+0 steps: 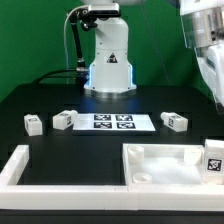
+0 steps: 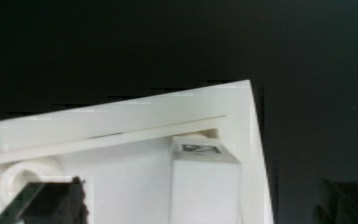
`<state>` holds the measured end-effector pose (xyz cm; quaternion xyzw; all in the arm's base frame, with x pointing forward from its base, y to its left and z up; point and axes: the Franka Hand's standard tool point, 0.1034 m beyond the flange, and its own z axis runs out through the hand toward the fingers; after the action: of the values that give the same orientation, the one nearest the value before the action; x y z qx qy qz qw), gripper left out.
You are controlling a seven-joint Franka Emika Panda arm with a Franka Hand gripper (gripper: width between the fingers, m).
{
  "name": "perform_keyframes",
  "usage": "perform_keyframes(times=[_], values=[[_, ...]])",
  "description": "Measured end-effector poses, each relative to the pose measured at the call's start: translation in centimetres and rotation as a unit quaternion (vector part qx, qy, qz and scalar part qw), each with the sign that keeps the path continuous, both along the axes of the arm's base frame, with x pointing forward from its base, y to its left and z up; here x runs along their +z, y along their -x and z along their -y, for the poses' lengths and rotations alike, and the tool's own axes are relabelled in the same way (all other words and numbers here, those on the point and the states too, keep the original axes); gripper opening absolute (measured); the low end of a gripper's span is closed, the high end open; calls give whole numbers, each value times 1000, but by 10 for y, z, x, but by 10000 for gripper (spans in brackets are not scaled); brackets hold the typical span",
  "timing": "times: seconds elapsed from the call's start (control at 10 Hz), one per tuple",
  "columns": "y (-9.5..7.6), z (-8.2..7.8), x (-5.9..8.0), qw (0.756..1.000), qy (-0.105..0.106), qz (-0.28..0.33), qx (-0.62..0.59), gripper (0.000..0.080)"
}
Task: Assemble square table
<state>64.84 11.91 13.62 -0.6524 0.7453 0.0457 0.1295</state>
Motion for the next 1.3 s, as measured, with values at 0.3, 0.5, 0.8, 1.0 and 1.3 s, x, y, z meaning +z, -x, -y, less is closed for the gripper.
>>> perform_keyframes(times=[0.3, 0.5, 0.8, 1.0, 1.3], values=[[63, -9, -9, 996, 22, 11, 90, 649], [67, -13, -12, 988, 29, 20, 150, 649], [67, -13, -13, 969, 40, 40, 239, 649], [87, -25, -25, 948, 60, 75, 302, 649], [150, -52, -51, 879, 84, 71, 463, 649]])
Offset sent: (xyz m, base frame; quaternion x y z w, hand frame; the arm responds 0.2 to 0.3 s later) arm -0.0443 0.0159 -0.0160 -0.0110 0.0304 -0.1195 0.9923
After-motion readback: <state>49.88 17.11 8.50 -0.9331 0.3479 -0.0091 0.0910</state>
